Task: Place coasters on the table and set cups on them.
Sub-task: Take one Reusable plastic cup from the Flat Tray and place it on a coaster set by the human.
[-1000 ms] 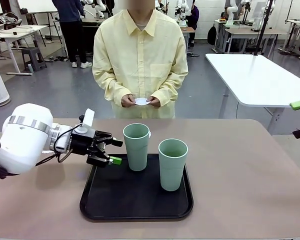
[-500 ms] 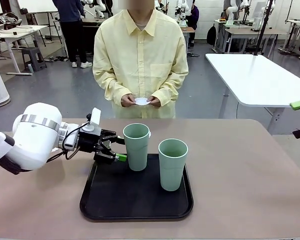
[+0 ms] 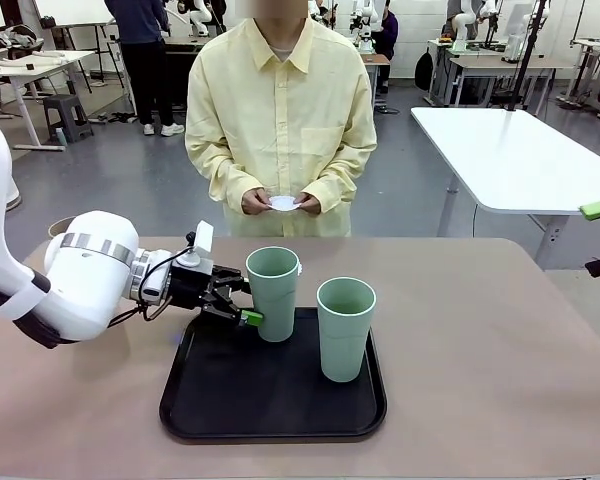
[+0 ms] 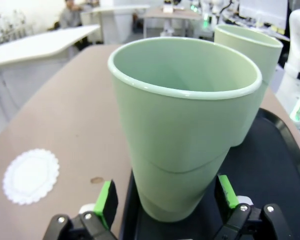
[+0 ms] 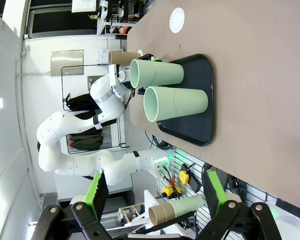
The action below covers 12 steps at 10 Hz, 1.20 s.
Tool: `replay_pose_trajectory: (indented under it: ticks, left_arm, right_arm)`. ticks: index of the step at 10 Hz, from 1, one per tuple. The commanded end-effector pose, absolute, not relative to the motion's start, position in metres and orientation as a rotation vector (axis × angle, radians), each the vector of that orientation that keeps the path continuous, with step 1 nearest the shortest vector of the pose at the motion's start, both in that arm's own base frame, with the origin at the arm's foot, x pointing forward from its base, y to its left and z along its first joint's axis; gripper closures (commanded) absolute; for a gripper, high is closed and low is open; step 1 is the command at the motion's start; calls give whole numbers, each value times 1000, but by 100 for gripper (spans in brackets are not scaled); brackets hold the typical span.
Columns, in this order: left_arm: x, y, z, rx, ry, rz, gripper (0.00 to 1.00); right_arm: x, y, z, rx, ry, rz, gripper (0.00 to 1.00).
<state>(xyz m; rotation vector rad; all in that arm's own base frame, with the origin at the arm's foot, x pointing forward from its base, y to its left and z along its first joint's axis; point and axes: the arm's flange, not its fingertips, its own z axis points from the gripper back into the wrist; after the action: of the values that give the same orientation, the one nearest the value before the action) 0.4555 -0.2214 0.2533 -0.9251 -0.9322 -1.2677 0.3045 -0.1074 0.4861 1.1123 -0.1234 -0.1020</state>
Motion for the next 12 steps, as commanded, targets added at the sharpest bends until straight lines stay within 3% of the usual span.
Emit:
replay_pose_trajectory:
  ticks: [1, 10, 11, 12]
  left_arm:
    - [459, -230, 252, -935, -930, -1254, 0]
    - [458, -260, 234, -1062, -985, -1277, 0]
    - [458, -260, 235, -1074, -1000, -1273, 59]
    - [458, -259, 236, -1081, -999, -1273, 59]
  right_arm:
    - [308, -106, 487, 1149, -148, -89, 0]
    - [308, -106, 487, 1149, -148, -89, 0]
    - [308, -106, 487, 1149, -148, -89, 0]
    - [308, -106, 487, 1149, -148, -89, 0]
